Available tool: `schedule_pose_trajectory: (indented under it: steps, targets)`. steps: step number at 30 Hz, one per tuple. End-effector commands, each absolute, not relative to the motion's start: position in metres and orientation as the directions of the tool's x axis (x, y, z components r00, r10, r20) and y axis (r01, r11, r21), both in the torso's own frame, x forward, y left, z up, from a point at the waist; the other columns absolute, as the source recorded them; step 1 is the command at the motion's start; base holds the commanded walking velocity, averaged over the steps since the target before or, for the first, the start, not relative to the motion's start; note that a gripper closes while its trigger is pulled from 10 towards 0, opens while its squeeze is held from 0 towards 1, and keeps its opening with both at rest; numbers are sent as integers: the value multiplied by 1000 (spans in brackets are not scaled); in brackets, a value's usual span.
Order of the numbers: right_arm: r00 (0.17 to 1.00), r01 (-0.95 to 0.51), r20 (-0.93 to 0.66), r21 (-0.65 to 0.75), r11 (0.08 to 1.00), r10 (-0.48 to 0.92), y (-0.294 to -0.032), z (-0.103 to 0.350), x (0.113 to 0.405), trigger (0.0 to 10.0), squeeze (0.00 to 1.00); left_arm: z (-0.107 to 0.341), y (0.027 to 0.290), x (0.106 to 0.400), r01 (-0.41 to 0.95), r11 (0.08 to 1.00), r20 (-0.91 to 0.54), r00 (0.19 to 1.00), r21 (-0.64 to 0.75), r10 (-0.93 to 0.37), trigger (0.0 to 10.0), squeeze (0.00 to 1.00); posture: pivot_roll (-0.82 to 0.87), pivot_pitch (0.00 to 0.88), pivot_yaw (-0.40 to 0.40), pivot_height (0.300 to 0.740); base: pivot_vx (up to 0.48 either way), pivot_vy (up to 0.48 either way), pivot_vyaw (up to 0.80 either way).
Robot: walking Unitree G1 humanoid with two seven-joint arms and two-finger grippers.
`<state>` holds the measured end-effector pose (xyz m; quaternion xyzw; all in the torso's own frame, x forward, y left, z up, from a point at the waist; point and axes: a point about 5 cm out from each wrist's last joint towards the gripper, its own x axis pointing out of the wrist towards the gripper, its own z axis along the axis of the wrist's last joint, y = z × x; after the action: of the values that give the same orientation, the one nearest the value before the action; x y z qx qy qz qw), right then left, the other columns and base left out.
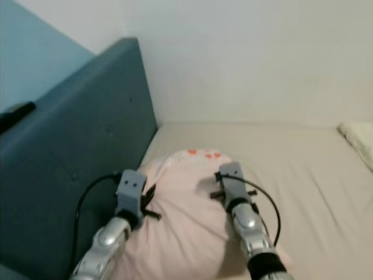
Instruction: Clean up the room
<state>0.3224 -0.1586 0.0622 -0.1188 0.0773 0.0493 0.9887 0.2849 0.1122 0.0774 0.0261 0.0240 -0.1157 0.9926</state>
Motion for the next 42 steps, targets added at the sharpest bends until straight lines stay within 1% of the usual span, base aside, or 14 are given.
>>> schedule_pose_trajectory:
  steps: [1, 16, 22, 35, 42]
  targets:
    - [989, -53, -145, -229, 972, 19, -172, 65, 322, 10000, 0, 83, 128, 285, 169, 984, -14, 986, 64, -168, 10000, 0, -29, 0, 11, 740, 0, 0, 0]
    - [988, -46, -157, -214, 976, 12, -171, 62, 321, 10000, 0, 83, 126, 287, 193, 978, -26, 981, 78, -192, 10000, 0, -25, 0, 18, 740, 0, 0, 0]
    - [986, -30, -169, -172, 985, 0, -173, 60, 319, 10000, 0, 84, 126, 287, 199, 976, -28, 980, 85, -198, 10000, 0, -25, 0, 20, 740, 0, 0, 0]
    - [986, -35, -168, -160, 986, 7, -172, 60, 320, 10000, 0, 85, 126, 288, 202, 976, -26, 979, 87, -200, 10000, 0, -23, 0, 21, 740, 0, 0, -789]
    - [984, -53, -179, -170, 984, 22, -169, 59, 320, 10000, 0, 85, 126, 289, 203, 975, -23, 979, 87, -202, 10000, 0, -22, 0, 23, 740, 0, 0, -71]
